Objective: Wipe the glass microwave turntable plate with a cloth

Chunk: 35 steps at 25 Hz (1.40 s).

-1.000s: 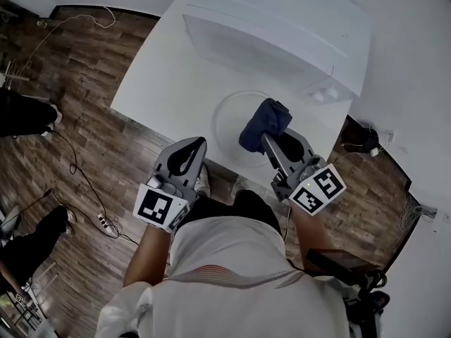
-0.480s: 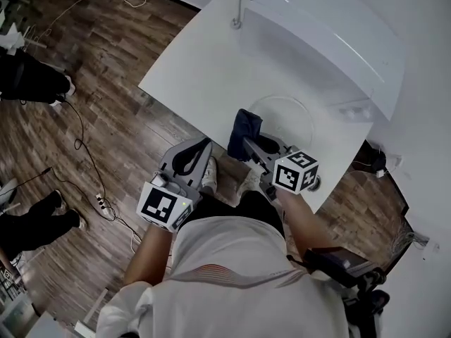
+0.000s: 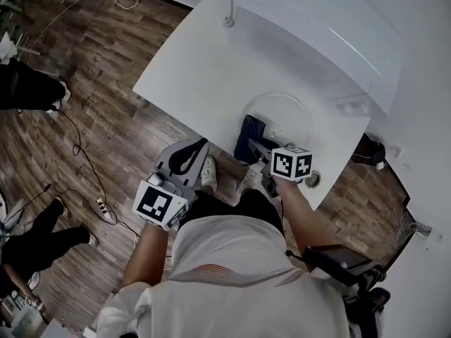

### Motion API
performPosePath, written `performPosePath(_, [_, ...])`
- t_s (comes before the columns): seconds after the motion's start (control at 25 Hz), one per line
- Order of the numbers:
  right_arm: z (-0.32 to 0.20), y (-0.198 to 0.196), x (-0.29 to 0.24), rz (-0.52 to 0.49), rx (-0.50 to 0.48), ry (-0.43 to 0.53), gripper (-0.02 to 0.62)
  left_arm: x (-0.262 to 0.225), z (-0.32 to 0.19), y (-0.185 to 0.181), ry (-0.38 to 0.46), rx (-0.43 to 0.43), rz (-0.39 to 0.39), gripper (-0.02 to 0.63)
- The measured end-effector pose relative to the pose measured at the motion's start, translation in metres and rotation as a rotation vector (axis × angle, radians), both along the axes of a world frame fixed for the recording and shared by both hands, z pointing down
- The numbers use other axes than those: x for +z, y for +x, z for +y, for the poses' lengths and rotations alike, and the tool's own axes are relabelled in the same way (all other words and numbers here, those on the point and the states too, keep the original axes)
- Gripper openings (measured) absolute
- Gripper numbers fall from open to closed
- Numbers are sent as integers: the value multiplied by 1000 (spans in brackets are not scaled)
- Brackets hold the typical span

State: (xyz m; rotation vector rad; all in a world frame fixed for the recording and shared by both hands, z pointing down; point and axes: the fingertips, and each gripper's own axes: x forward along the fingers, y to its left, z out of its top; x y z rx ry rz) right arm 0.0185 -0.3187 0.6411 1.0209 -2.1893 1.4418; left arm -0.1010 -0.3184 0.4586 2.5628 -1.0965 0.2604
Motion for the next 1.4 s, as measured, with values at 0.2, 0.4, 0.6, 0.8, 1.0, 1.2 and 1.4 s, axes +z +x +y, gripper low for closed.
performPosePath(0.2, [13, 43, 3, 16, 93, -31, 61, 2, -1, 23, -4, 61, 10, 11])
performPosePath(0.4, [23, 85, 4, 31, 185, -49, 61, 4, -3, 48, -18, 111, 36, 11])
performPosePath(0.6, [34, 124, 4, 65, 238, -53, 61, 2, -2, 68, -25, 146, 43, 11])
performPosePath(0.8, [51, 162, 6, 100, 286, -67, 61, 3, -3, 85, -28, 174, 44, 11])
performPosePath(1.0, [62, 186, 4, 128, 319, -57, 61, 2, -1, 96, -28, 189, 50, 11])
performPosePath(1.2, [63, 193, -4, 132, 345, -18, 61, 0, 1, 104, -24, 204, 54, 11])
performPosePath(1.4, [43, 165, -67, 70, 320, 250, 61, -9, 7, 99, -22, 212, 72, 11])
